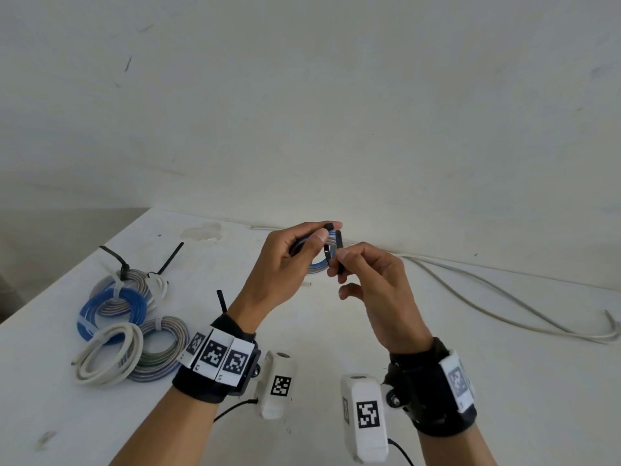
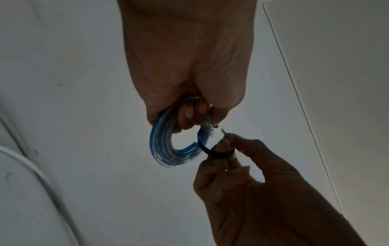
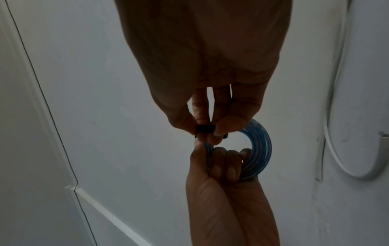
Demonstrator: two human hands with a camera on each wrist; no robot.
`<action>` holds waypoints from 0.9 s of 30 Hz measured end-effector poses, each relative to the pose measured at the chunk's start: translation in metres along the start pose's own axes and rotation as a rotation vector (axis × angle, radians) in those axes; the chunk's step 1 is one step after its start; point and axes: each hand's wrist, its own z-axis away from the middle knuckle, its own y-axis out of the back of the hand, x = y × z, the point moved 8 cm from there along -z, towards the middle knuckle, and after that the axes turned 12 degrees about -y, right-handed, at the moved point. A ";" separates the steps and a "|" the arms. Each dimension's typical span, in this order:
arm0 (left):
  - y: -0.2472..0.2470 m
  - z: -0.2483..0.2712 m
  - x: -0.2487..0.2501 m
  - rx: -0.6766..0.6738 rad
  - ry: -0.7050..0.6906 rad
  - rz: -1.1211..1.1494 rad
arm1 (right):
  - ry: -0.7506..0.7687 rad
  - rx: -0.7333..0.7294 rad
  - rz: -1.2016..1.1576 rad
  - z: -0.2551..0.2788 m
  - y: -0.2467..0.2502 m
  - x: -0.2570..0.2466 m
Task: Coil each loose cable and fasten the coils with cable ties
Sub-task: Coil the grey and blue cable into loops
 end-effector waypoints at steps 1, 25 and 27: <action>-0.001 0.000 0.003 -0.007 -0.011 -0.003 | -0.016 -0.012 -0.002 0.000 -0.001 0.001; -0.014 0.005 0.007 -0.117 -0.116 -0.084 | -0.120 -0.066 -0.032 0.000 0.006 0.002; -0.017 0.005 0.007 -0.132 -0.125 -0.080 | -0.106 -0.039 -0.060 -0.001 0.008 0.003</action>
